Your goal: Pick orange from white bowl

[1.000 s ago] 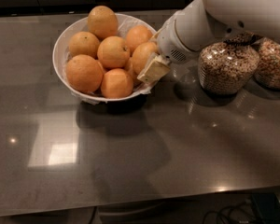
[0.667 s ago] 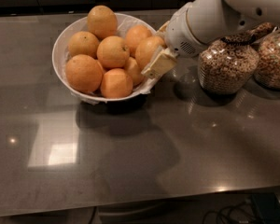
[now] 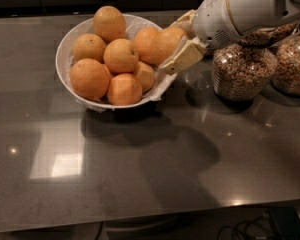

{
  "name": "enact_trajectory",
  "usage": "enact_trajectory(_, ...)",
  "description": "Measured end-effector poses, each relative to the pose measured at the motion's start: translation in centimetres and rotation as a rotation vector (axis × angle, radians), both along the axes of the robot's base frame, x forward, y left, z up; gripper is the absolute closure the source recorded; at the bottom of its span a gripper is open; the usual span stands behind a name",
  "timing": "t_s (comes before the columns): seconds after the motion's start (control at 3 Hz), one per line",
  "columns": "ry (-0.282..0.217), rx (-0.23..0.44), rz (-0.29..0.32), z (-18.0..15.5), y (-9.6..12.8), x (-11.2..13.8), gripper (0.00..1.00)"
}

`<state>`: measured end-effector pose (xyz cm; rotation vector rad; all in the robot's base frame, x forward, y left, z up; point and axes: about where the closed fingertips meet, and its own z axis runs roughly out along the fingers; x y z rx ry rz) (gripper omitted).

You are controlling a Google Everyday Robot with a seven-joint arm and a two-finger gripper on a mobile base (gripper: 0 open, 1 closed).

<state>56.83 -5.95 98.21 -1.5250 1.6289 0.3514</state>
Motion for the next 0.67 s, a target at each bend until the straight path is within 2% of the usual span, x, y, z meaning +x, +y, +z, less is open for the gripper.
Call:
enact_trajectory(0.33, -0.018, 0.027, 0.074, 0.6, 0.8, -0.77, 1.0)
enact_trajectory(0.67, -0.018, 0.027, 0.074, 0.6, 0.8, -0.77, 1.0)
